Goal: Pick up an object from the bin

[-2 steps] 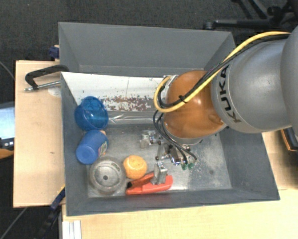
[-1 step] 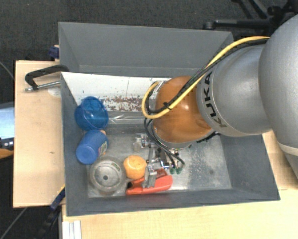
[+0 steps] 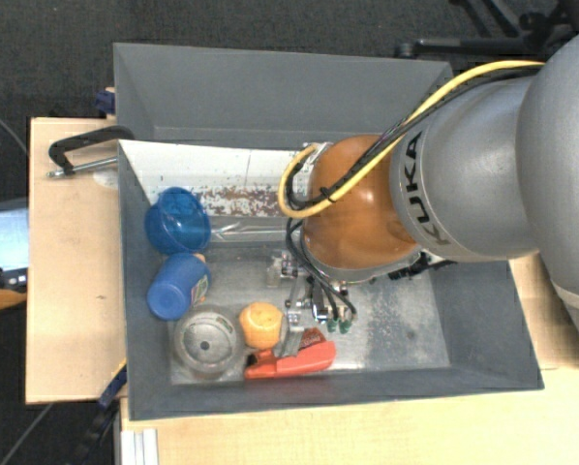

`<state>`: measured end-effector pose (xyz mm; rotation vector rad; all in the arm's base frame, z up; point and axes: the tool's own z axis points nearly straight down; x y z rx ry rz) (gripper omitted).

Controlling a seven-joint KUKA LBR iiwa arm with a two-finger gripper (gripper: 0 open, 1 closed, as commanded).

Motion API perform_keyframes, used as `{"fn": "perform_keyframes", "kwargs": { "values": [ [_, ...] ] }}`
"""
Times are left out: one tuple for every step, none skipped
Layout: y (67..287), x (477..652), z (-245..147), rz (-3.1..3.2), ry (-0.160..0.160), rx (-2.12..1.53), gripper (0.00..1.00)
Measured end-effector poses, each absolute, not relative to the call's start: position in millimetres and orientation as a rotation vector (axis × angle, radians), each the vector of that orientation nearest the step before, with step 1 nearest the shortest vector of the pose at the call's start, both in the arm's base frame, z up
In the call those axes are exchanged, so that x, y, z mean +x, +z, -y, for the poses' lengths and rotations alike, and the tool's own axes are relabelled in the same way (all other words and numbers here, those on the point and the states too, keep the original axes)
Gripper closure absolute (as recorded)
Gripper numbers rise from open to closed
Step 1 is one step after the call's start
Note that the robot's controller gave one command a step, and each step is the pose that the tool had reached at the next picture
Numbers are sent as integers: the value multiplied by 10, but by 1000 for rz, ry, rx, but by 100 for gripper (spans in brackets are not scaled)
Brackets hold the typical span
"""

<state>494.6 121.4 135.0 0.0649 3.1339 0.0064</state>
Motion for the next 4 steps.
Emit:
{"fn": "perform_keyframes", "kwargs": {
  "values": [
    [1098, 4938, -1201, -3135, 6, -141, 0],
    [796, 4973, -1239, -3117, 2, -137, 100],
    [775, 4973, -1243, -3117, 1, -141, 100],
    [834, 4961, -1236, -3118, 1, -139, 100]
  ]
}}
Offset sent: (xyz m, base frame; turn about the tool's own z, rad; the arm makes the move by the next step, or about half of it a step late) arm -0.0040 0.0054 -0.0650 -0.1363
